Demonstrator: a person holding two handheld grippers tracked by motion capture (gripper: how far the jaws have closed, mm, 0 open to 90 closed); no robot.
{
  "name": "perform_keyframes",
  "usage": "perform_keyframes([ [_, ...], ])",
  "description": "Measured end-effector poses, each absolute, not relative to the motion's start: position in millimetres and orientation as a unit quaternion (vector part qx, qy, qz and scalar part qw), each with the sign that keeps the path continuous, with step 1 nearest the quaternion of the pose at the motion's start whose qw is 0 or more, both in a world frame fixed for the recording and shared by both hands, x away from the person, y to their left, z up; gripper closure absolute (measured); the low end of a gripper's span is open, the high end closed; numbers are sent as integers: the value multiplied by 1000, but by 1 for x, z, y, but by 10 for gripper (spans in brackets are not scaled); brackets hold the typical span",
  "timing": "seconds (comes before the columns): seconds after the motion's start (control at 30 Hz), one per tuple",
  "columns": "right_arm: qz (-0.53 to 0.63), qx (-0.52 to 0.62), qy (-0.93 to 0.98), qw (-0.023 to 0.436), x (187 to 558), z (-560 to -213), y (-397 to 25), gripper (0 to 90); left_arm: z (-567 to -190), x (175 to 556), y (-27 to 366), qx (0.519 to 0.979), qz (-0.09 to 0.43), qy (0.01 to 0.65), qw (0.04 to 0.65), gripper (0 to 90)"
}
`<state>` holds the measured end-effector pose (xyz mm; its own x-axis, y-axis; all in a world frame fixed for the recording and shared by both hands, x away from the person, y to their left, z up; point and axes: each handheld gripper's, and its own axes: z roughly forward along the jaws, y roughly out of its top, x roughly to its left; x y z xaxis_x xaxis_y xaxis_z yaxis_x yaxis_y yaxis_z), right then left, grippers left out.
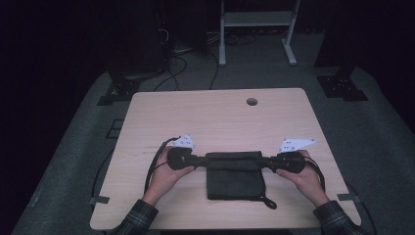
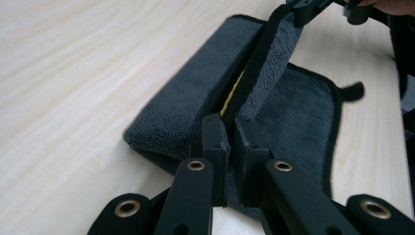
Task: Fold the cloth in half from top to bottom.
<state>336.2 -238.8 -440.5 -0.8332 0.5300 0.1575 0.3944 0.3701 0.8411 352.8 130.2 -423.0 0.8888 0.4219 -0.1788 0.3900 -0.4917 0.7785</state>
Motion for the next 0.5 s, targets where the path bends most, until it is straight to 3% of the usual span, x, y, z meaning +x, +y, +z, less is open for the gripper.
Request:
perform_keyframes([
  [0.5,443,260,856,56,297,-462,-233,818,-449,321,124,887,-15,229,400,839],
])
